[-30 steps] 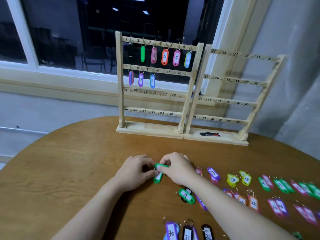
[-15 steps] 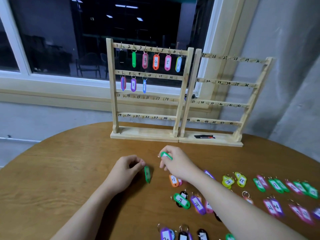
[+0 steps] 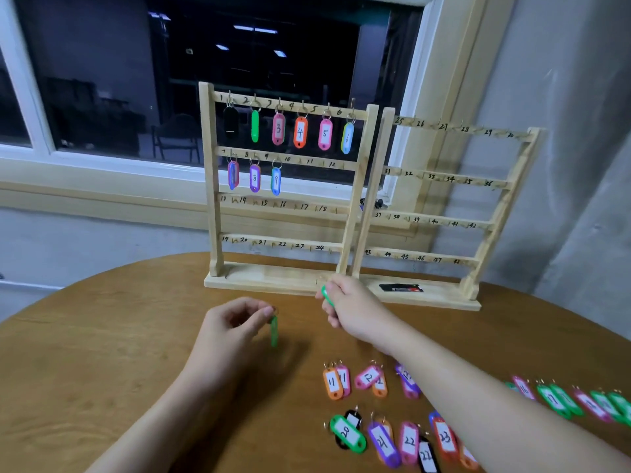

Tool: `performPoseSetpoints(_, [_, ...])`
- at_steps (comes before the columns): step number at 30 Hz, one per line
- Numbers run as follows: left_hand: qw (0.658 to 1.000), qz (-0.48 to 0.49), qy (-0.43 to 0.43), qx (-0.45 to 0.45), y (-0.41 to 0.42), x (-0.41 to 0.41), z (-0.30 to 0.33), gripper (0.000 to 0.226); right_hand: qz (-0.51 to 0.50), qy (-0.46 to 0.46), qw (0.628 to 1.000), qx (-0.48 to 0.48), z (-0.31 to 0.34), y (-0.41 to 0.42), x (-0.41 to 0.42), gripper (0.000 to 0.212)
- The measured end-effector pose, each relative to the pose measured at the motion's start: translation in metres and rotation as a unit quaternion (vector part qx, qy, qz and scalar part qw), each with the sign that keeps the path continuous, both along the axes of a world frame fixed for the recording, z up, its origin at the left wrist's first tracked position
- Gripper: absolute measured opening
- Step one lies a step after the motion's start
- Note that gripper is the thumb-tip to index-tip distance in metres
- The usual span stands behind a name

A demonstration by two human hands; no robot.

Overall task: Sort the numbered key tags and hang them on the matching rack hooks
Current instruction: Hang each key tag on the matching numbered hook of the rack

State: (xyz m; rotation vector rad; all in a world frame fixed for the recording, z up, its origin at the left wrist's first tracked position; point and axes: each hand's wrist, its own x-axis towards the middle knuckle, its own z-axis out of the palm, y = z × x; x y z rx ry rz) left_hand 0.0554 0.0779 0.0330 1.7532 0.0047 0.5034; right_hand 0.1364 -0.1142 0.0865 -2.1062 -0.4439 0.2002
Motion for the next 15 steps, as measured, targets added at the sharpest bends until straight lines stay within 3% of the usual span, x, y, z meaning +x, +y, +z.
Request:
performPoseSetpoints(4, [0.999,0.019,-0.027,-0.018,-0.002,0.029,0.029,0.012,-0.003,-0.020,0.999,0.041,0.029,0.009,0.018,0.034])
performPoseSetpoints(9, [0.984,0.035,-0.087,-0.150,-0.007,0.081,0.080,0.007,0.002,-0.060,0.994,0.090,0.078,0.026,0.035,0.034])
performPoseSetpoints(15, [0.971,0.066,-0.158,-0.166,-0.012,0.120,0.122,0.004,-0.007,-0.067,0.990,0.126,0.116,0.048,0.062,0.032])
